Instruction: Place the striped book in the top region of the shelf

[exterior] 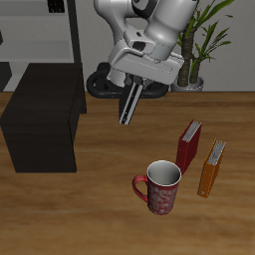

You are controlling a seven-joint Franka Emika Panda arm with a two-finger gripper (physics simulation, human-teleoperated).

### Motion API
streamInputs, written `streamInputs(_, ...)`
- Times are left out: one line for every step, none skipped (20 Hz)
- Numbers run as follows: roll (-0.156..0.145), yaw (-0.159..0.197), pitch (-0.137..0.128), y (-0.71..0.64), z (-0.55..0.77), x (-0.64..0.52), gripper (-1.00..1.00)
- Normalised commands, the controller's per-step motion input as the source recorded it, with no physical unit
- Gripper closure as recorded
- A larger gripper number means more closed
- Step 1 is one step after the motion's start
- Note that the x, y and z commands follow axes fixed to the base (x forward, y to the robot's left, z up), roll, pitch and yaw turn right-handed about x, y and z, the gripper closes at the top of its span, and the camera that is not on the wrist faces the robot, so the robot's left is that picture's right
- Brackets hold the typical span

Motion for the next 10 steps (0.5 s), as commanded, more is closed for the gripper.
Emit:
streamInputs(-0.148,0.080,-0.038,0.12,0.23,-0.13,1.00)
streamInputs(-0.060,-0.008,0.022,-0.01,0.12,0.04,1.00)
streamInputs(-0.075,0.028,0.008,0.05,0.03,0.02,1.00)
streamInputs(-0.123,0.005,0.008,-0.03,-0.02,-0.01,1.00)
streamInputs(-0.082,-0.019,0.050,-0.12,-0.03,0.13,1.00)
streamInputs(-0.224,-0.096,0.062,-0.16,0.00,0.18,1.00)
streamInputs(-0.134,0.053,-0.093,-0.09,-0.03,-0.08,1.00)
streamInputs(-0.041,-0.043,0.075,-0.03,-0.23,-0.11,1.00)
streamInputs(-0.019,-0.007,0.114,0.04,-0.30,0.02,1.00)
streamInputs(-0.226,0.084,-0.092,-0.05,-0.12,-0.05,1.00)
